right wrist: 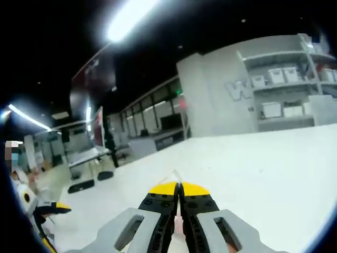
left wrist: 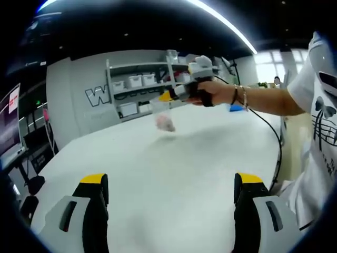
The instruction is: Open the resealable bag by pulling the two sides of the seal apart until the entire bag opening is separated and visibly accessible.
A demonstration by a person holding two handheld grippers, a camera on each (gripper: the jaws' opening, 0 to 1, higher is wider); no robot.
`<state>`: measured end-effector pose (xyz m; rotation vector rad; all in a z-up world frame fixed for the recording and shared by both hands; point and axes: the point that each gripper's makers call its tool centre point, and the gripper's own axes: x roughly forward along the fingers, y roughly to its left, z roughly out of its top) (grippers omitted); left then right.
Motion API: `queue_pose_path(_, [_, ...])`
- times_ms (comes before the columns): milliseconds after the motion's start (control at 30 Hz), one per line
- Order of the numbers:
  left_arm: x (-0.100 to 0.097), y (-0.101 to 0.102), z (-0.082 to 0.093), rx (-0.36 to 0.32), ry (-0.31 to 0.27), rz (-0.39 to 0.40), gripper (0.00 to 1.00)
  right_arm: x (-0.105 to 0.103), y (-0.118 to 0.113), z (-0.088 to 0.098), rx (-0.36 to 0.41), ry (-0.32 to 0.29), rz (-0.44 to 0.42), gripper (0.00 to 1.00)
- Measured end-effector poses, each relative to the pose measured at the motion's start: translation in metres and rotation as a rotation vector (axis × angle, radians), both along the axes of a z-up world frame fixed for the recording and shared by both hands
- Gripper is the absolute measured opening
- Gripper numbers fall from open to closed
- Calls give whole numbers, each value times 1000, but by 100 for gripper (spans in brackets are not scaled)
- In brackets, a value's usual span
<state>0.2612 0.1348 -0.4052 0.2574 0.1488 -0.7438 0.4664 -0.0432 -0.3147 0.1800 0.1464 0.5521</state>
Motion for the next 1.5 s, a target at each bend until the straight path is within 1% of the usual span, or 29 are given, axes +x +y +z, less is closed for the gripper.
queue_pose_path(300, [3,3,-1,-8,3,9,98,15,3,-3,-16,6,-5,0])
queue_pose_path(367, [4,4,-1,-10,5,11,98,19,2,-4,-36,2,-12,0])
queue_pose_path(500, [3,3,-3,-12,8,5,98,26,3,-4,-33,3,-19,0])
queue_pose_path(700, [5,8,-1,-21,5,17,98,35,5,-6,-54,7,-26,0])
queue_pose_path(867, [5,8,-2,-28,7,15,98,47,2,-9,-63,13,-42,0])
queue_pose_path(1167, [7,11,-2,-37,8,22,98,60,0,-4,-84,10,-57,0])
queue_pose_path(1333, [9,11,-2,-40,8,20,98,73,0,-7,-109,20,-66,0])
queue_pose_path(1500, [10,13,-1,-43,7,26,98,88,-7,-11,-100,35,-95,0])
